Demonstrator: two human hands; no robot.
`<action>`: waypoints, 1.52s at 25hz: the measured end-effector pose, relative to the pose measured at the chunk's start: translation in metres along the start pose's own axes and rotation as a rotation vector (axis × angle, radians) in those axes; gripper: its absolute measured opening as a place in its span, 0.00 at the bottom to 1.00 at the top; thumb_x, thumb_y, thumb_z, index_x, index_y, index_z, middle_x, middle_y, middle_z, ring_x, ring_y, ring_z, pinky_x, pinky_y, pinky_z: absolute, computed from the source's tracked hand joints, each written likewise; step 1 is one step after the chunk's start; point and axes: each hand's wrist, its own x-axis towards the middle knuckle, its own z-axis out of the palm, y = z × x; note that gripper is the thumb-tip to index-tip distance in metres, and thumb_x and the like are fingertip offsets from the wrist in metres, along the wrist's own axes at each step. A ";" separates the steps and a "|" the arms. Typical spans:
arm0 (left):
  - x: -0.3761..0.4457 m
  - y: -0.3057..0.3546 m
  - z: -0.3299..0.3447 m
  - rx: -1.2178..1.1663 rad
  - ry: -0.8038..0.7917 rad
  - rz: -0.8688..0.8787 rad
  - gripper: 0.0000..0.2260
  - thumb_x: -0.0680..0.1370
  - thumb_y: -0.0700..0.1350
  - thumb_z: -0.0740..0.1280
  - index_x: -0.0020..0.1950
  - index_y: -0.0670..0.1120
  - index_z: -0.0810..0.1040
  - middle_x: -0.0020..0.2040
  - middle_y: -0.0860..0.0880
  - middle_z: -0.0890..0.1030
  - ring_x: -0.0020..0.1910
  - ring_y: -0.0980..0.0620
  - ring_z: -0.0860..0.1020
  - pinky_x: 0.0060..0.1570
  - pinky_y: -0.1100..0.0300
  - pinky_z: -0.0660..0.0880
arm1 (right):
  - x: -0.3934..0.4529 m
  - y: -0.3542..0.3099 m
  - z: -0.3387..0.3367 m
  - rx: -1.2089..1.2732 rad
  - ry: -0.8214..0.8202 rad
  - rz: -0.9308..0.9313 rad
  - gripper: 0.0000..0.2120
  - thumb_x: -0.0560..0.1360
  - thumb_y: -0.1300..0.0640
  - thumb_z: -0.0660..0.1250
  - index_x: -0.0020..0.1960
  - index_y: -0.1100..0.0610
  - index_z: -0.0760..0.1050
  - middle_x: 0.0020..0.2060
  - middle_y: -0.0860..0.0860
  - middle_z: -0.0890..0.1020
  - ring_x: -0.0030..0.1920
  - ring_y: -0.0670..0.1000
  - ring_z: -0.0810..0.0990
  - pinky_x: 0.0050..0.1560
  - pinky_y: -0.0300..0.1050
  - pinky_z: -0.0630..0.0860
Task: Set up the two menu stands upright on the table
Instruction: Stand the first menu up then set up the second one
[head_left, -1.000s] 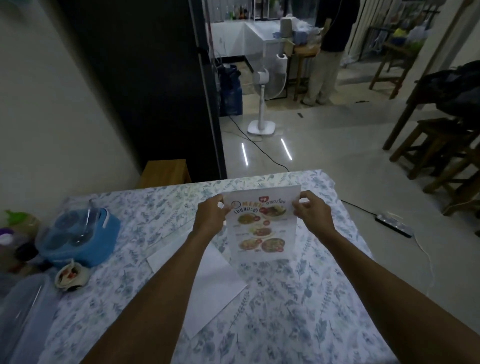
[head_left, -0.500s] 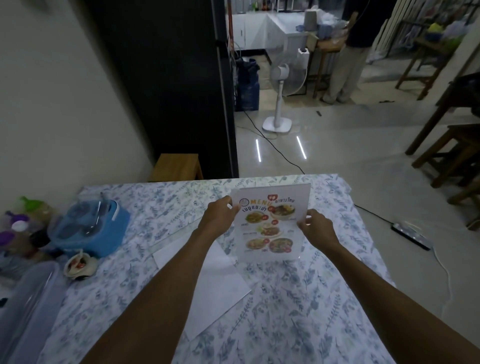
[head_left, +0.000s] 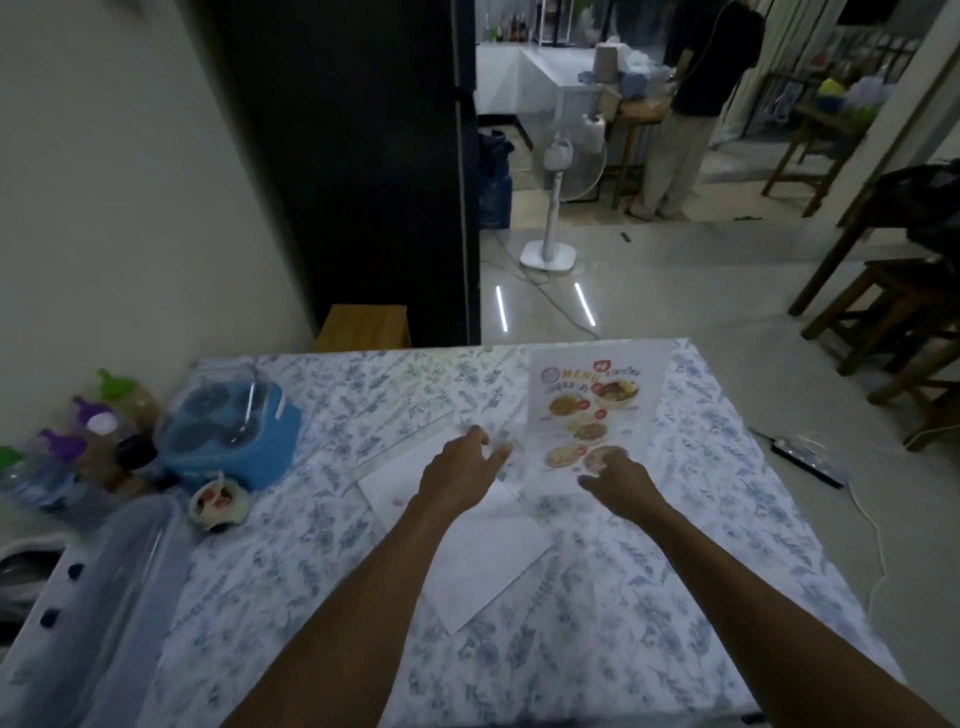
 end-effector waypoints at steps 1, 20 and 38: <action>-0.009 -0.019 0.002 0.007 -0.013 -0.013 0.27 0.77 0.68 0.57 0.64 0.49 0.72 0.61 0.44 0.79 0.56 0.43 0.79 0.56 0.46 0.77 | -0.004 -0.004 0.016 -0.036 -0.025 -0.011 0.32 0.74 0.45 0.69 0.69 0.63 0.69 0.64 0.60 0.77 0.62 0.60 0.77 0.55 0.46 0.74; -0.085 -0.166 0.058 -0.425 0.037 -0.480 0.31 0.79 0.64 0.59 0.73 0.43 0.61 0.69 0.39 0.74 0.65 0.39 0.76 0.64 0.48 0.73 | -0.060 -0.033 0.152 -0.127 -0.020 0.052 0.26 0.73 0.51 0.71 0.67 0.59 0.71 0.60 0.64 0.78 0.61 0.63 0.77 0.61 0.52 0.73; -0.111 -0.174 -0.088 -0.727 0.433 -0.071 0.34 0.66 0.51 0.81 0.68 0.53 0.71 0.55 0.56 0.82 0.54 0.61 0.80 0.52 0.62 0.77 | -0.142 -0.119 0.082 0.286 0.222 -0.430 0.11 0.78 0.53 0.69 0.60 0.50 0.81 0.49 0.49 0.79 0.45 0.39 0.79 0.47 0.34 0.75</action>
